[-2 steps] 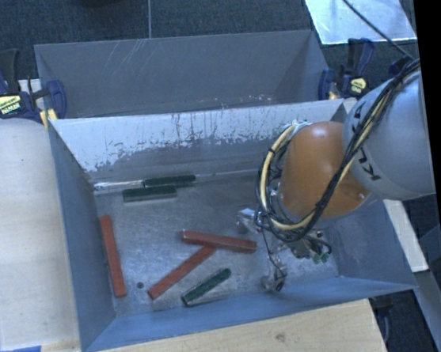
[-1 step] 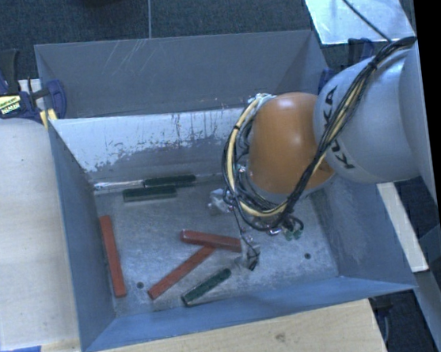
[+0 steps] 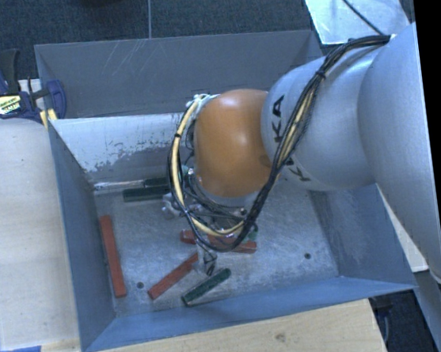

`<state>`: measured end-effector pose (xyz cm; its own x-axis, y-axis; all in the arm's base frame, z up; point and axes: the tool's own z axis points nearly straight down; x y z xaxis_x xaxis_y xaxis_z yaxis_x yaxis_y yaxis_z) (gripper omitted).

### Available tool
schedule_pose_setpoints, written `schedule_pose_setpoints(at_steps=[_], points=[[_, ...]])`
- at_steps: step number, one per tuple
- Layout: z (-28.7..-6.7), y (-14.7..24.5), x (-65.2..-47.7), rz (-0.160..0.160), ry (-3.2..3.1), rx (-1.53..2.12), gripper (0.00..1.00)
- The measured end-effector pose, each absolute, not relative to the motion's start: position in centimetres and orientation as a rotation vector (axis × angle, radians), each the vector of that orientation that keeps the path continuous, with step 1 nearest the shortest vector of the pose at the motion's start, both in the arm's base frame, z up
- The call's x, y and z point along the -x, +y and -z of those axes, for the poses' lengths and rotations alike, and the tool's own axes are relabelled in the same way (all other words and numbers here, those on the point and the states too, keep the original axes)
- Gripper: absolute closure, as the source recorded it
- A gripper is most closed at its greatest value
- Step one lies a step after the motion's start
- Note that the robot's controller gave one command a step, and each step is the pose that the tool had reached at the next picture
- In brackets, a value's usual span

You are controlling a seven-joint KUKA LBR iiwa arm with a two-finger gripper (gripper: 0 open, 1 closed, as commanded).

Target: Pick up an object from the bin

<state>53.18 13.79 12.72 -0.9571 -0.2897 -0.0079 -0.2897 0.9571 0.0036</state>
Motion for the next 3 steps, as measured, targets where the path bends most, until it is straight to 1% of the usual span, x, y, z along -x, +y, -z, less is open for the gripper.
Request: schedule_pose_setpoints(at_steps=[1,2,3], points=[[-7.02,13.02,-51.13,0.0,3.031,0.828,0.0],[-7.08,13.03,-51.2,0.0,3.029,0.828,0.0],[-7.26,13.06,-51.36,0.001,3.024,0.827,1.0]])
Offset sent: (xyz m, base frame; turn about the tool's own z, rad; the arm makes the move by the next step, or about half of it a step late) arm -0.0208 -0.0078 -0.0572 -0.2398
